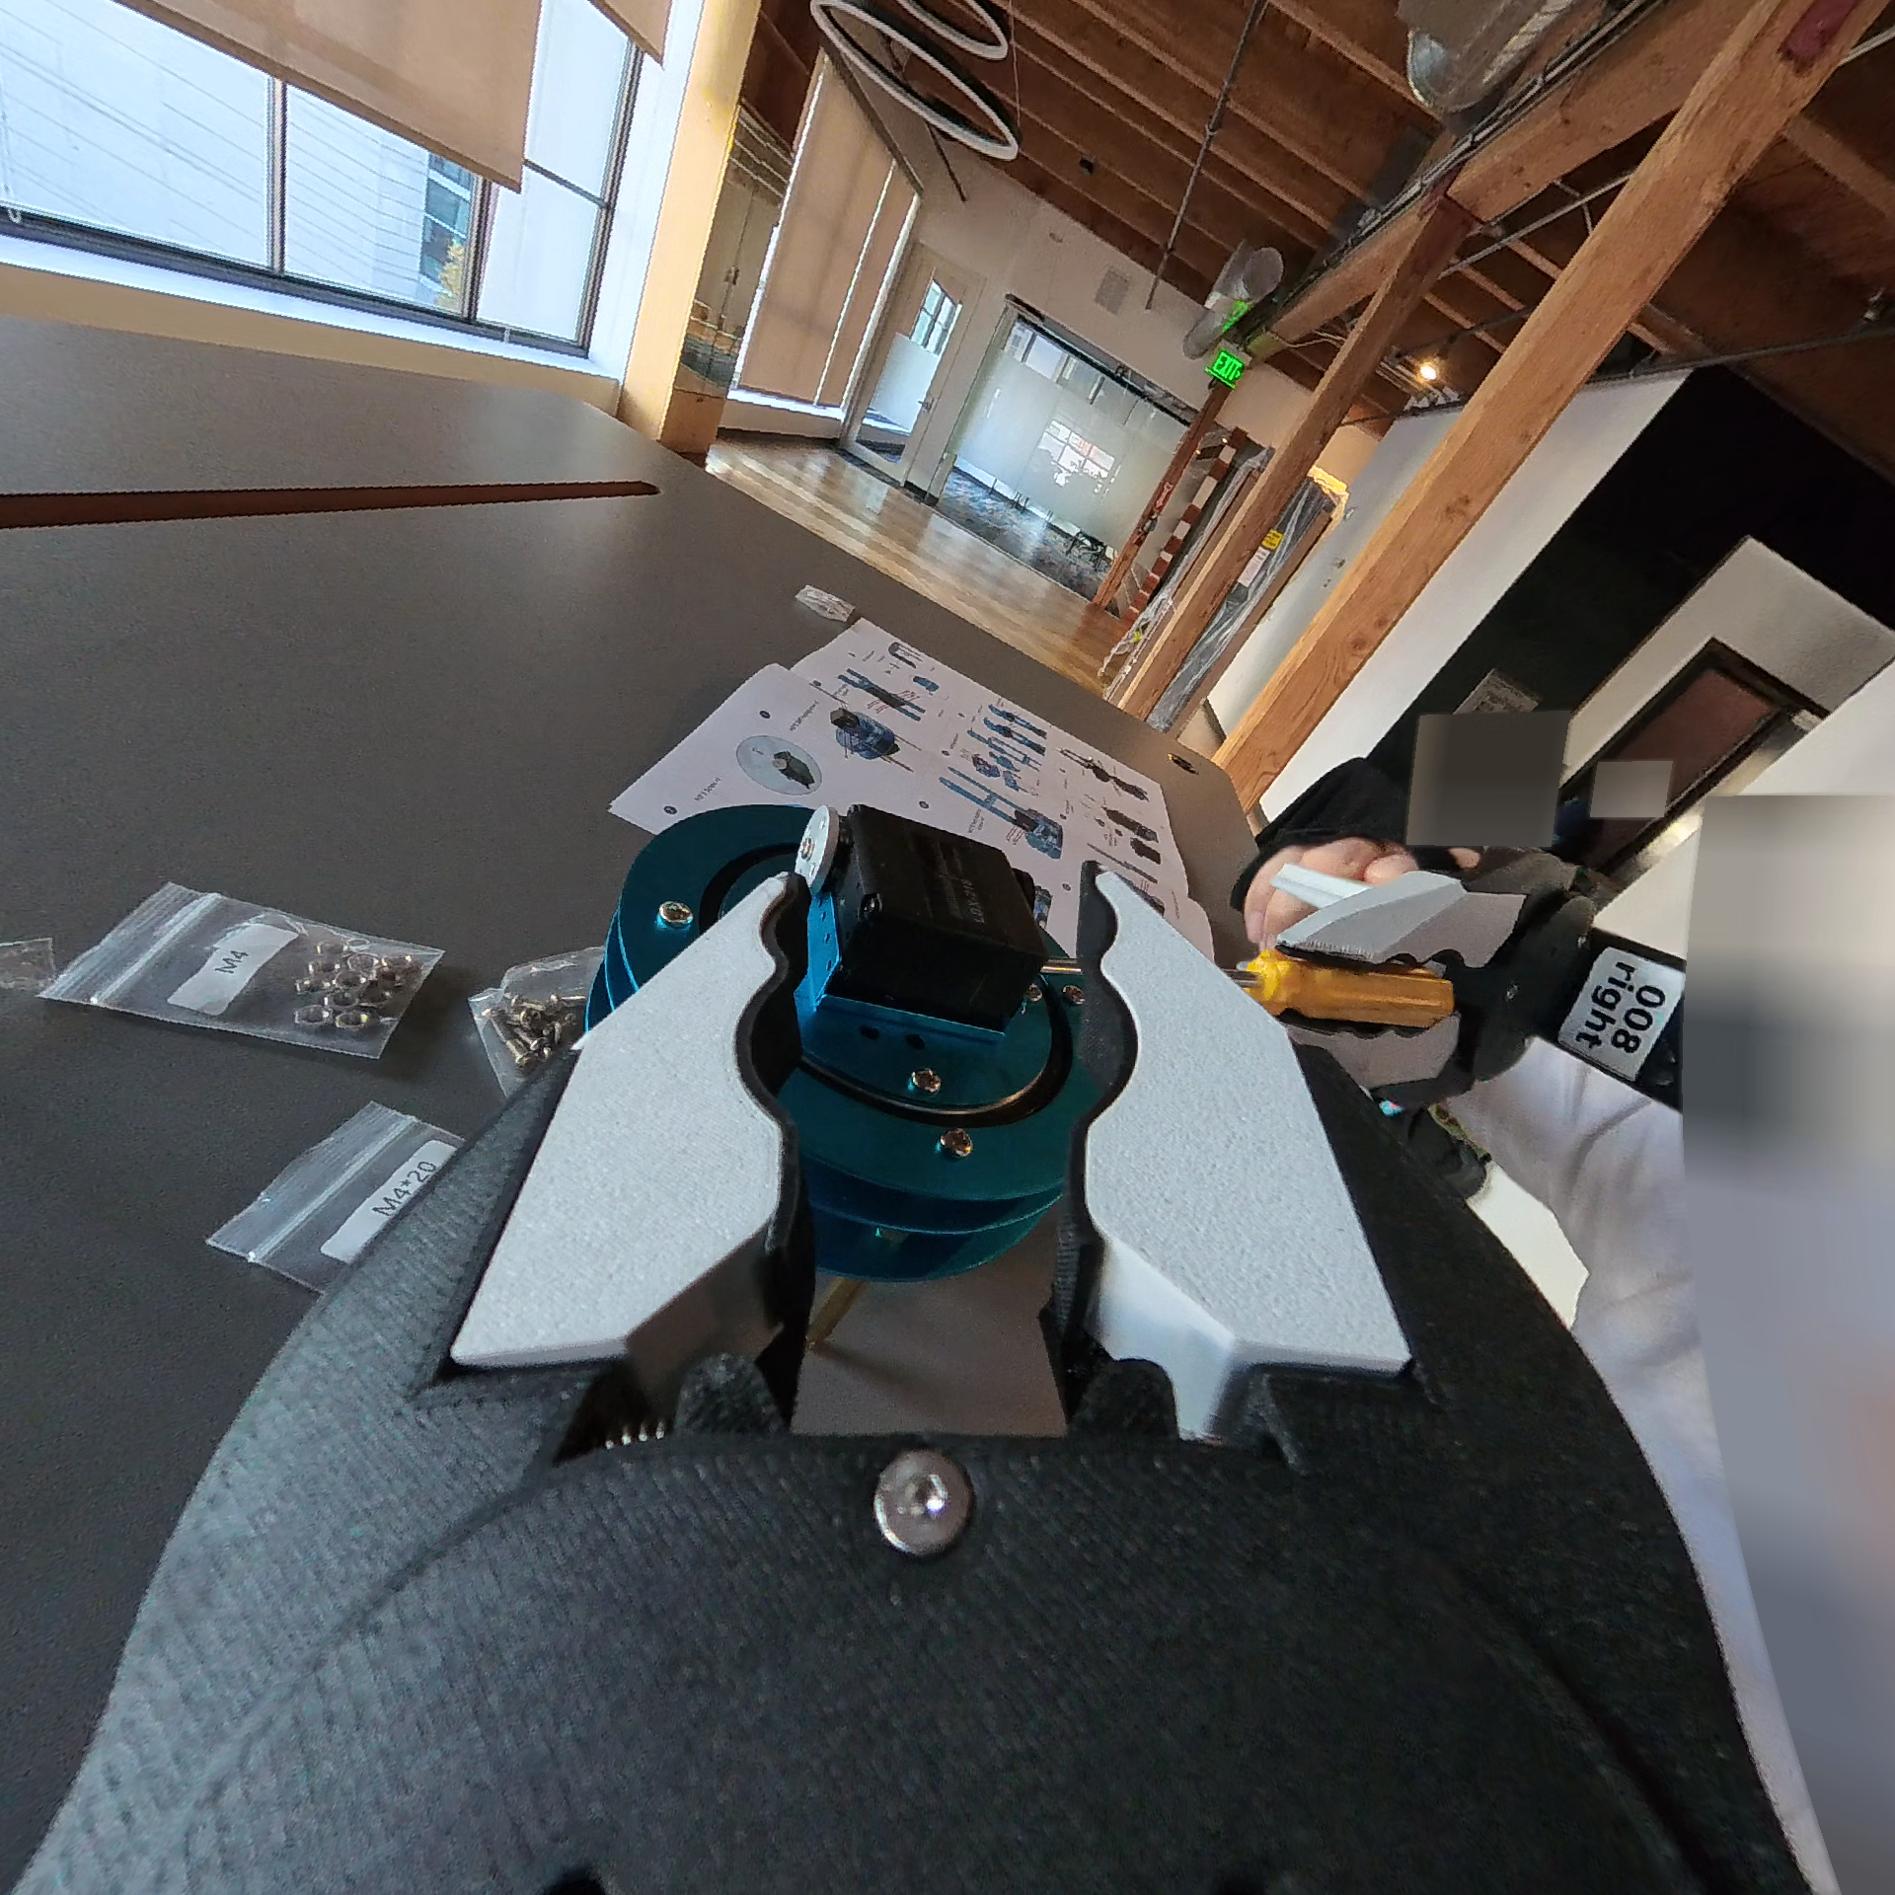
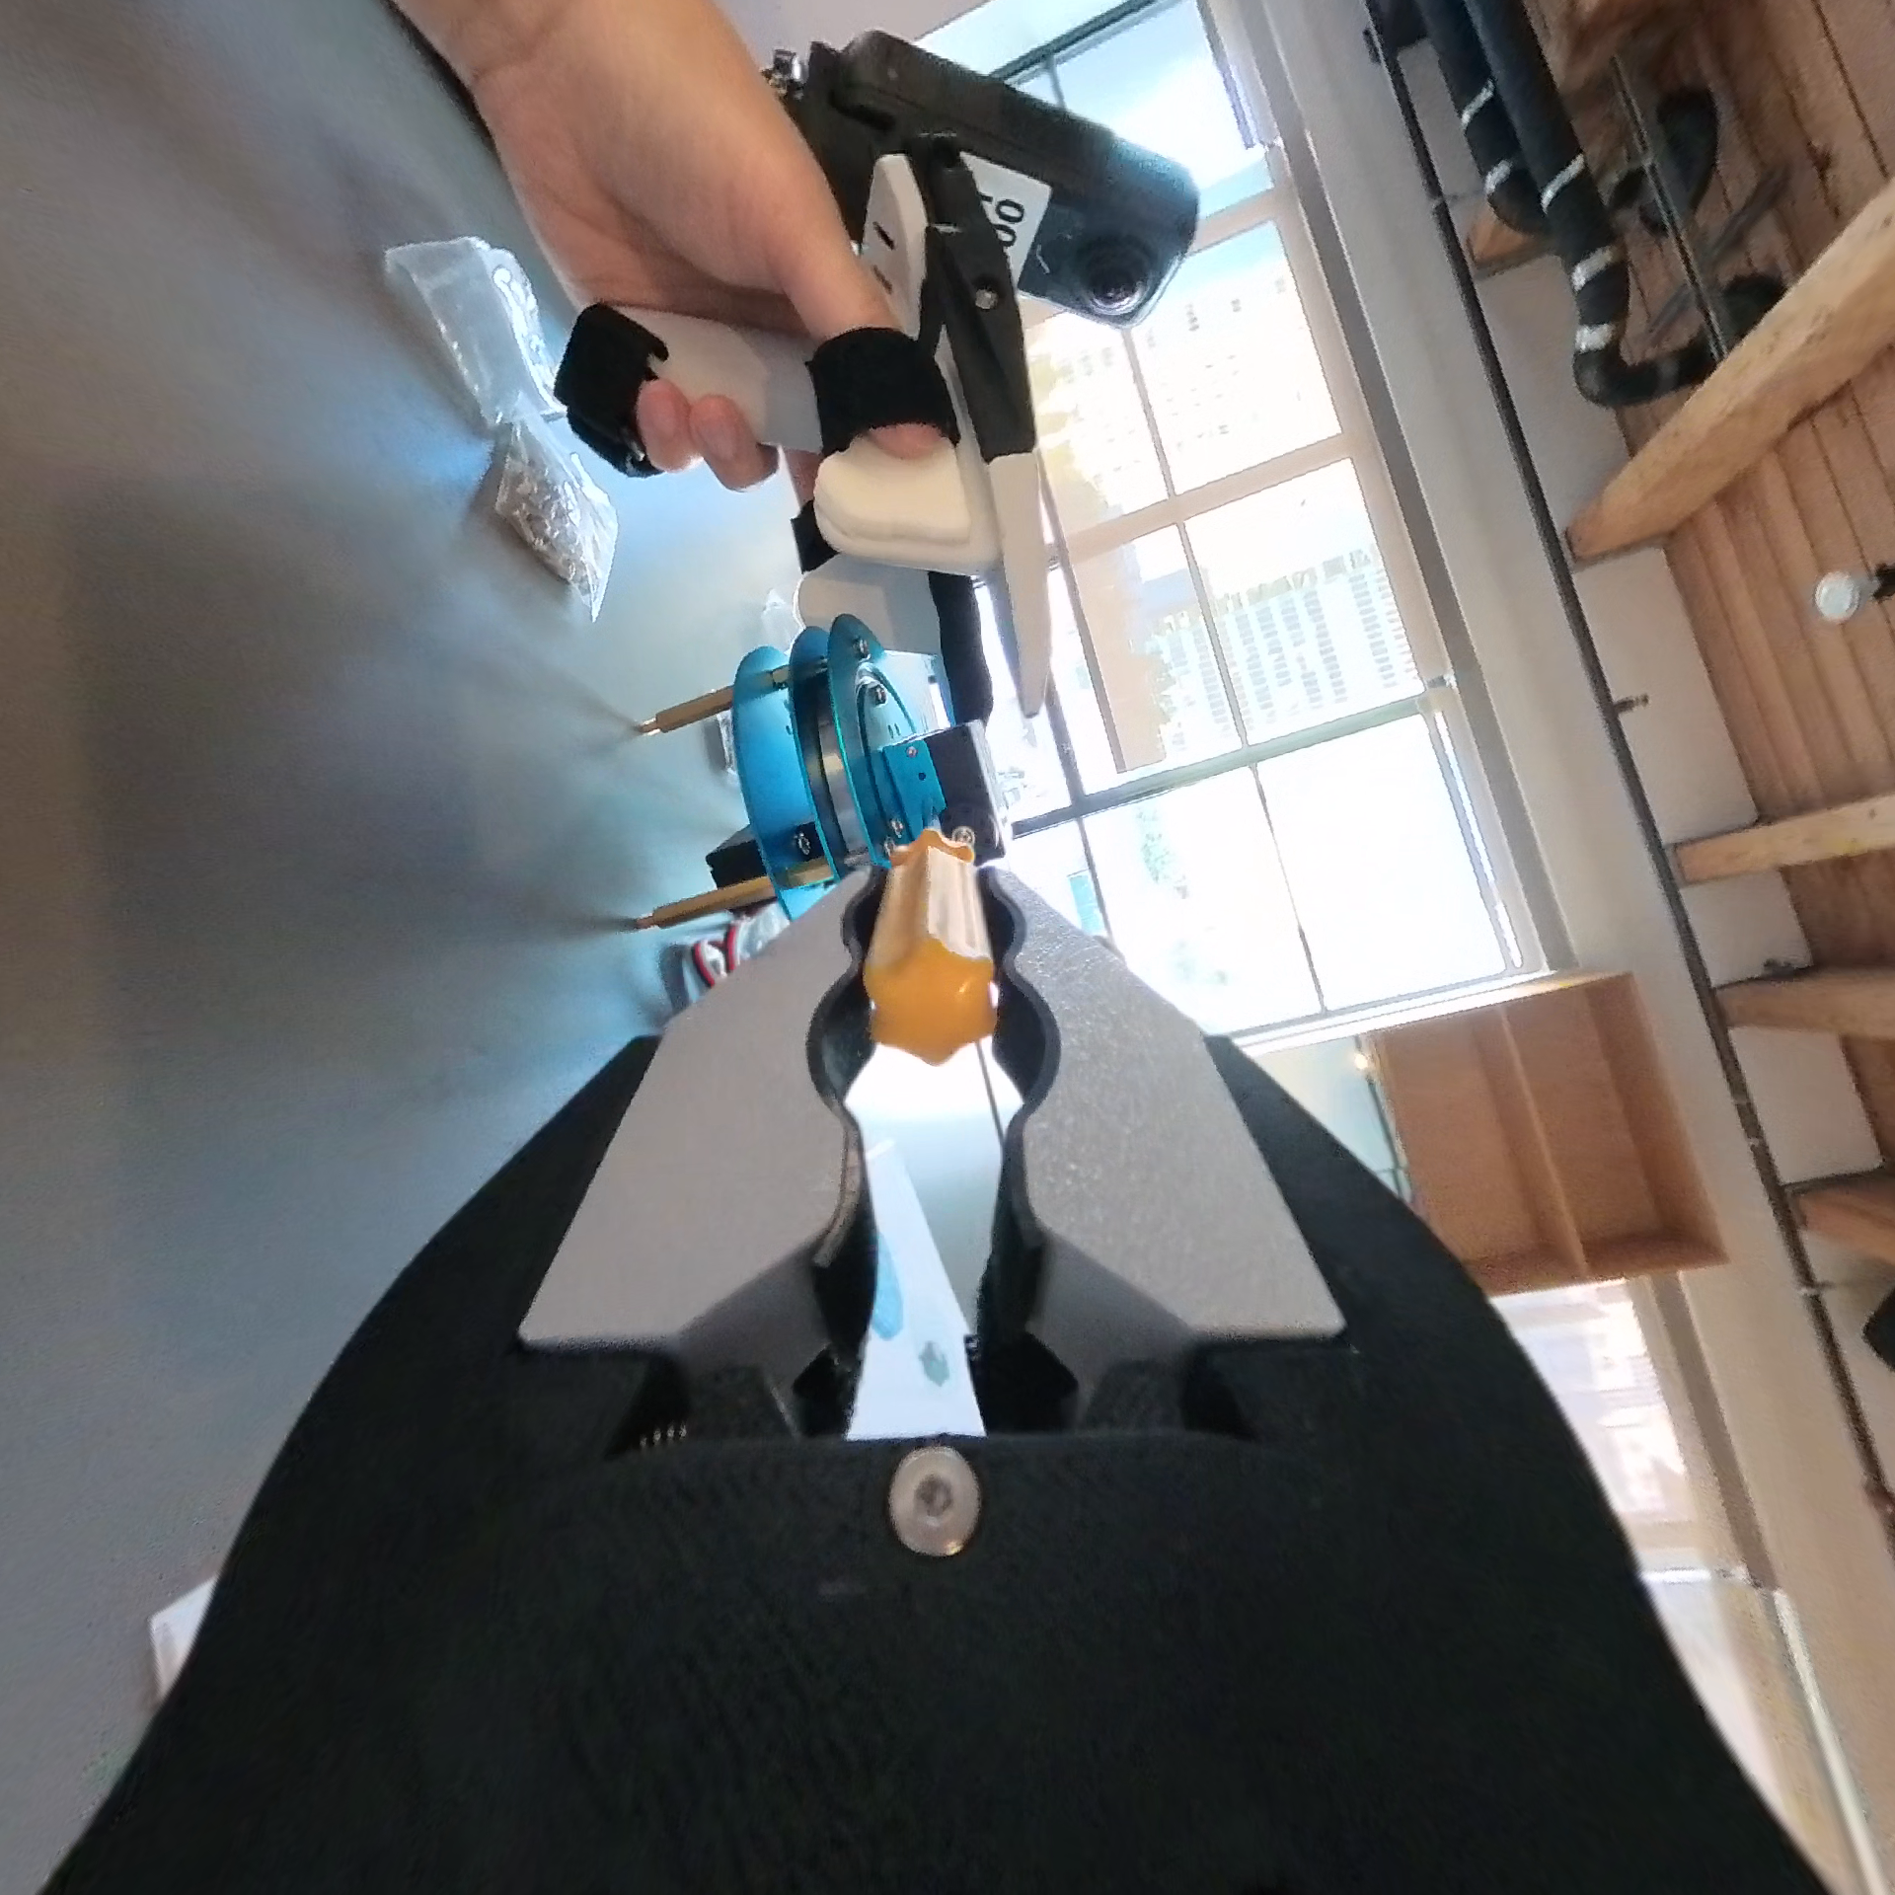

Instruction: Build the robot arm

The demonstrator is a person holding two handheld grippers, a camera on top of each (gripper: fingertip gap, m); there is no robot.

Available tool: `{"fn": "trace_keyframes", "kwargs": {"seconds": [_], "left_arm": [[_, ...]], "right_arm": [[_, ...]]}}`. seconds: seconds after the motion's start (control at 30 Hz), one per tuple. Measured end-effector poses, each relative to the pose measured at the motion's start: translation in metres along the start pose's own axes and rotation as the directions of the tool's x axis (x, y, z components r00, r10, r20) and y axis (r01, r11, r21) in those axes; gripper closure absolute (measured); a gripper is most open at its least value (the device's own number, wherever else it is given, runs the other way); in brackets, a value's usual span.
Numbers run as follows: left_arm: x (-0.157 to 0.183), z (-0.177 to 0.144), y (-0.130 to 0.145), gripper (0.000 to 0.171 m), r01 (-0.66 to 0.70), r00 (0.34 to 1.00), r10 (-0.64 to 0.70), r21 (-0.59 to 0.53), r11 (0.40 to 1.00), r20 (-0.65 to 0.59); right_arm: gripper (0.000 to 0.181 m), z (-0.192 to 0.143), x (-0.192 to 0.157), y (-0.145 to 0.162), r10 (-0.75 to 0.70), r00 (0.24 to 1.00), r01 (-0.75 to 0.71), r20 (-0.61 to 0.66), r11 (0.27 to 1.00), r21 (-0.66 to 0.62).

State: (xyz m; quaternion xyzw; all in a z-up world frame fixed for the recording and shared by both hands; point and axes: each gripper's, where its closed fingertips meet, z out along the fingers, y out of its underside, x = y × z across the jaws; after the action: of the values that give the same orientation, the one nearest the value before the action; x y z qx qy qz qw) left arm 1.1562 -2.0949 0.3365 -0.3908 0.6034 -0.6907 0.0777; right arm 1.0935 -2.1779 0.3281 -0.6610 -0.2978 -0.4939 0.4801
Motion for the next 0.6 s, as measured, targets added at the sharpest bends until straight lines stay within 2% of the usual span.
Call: {"fn": "trace_keyframes", "kwargs": {"seconds": [0.37,0.6], "left_arm": [[-0.0018,-0.0016,-0.0014,0.124,0.015,1.0,-0.015,0.021,1.0,-0.003],[-0.0024,-0.0019,-0.0027,0.124,0.032,0.999,-0.032,0.034,0.999,-0.007]], "right_arm": [[0.165,0.0024,-0.0002,0.0022,0.117,0.993,-0.117,-0.023,0.993,0.007],[0.166,0.0057,-0.0005,0.0063,0.177,0.983,-0.179,-0.047,0.983,-0.03]]}}
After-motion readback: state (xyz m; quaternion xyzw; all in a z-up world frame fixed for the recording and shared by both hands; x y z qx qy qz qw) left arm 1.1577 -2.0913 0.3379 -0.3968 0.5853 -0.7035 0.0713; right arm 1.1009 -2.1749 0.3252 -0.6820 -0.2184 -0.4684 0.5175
